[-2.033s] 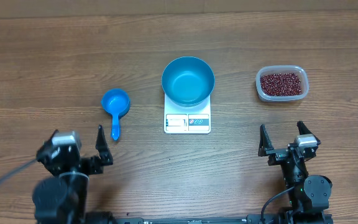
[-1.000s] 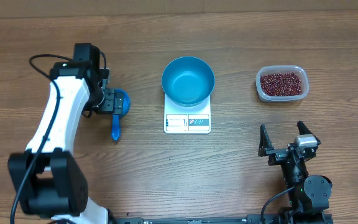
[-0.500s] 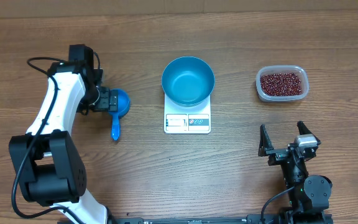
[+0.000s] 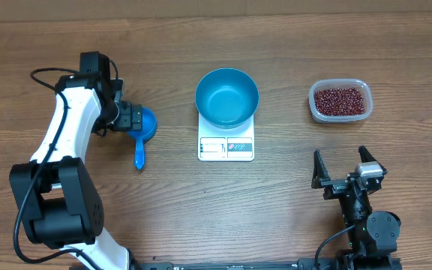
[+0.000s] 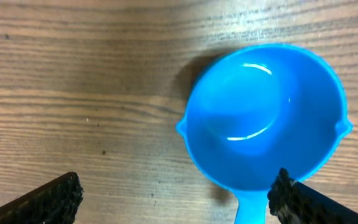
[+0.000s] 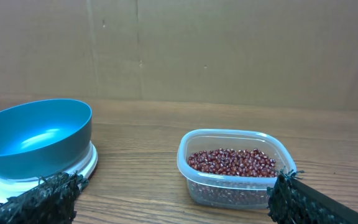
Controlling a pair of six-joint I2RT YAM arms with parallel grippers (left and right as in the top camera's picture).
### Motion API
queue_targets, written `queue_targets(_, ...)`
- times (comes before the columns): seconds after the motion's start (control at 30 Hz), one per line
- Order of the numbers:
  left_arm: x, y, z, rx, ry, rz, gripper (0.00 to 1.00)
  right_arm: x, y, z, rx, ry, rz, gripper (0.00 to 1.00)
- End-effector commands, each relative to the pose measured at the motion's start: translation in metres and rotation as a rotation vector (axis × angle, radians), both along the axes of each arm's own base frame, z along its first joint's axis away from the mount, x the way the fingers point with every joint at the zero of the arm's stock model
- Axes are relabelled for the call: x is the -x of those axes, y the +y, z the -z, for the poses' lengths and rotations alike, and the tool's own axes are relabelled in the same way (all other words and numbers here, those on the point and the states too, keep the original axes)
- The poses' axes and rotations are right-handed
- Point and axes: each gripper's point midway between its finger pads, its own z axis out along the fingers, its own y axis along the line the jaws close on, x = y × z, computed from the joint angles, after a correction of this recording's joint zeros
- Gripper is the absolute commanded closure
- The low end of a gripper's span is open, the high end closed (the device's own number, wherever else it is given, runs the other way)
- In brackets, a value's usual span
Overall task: Scoop item into bowl and weigh 150g on scale
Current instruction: 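Move left gripper down to the blue scoop and grasp its handle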
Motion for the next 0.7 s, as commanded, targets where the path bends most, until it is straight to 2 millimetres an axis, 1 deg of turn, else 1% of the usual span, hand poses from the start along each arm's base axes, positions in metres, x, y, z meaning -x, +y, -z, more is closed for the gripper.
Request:
queue_targets(0.0, -0.011, -0.002, -0.002, 0.018, -0.031, -0.046, 0.0, 0.0, 0.0, 0.001, 0.012, -0.008, 0.001, 0.0)
queue_targets(0.27, -0.021, -0.001, -0.001, 0.022, -0.067, -0.074, 0.0, 0.0, 0.0, 0.001, 0.012, -0.008, 0.001, 0.0)
queue_targets(0.43, -0.024, -0.004, 0.012, 0.041, -0.052, -0.078, 0.01, 0.0, 0.0, 0.001, 0.012, -0.008, 0.001, 0.0)
queue_targets(0.67, -0.026, -0.003, 0.039, 0.043, -0.007, -0.079, 0.0, 0.0, 0.0, 0.001, 0.012, -0.008, 0.001, 0.0)
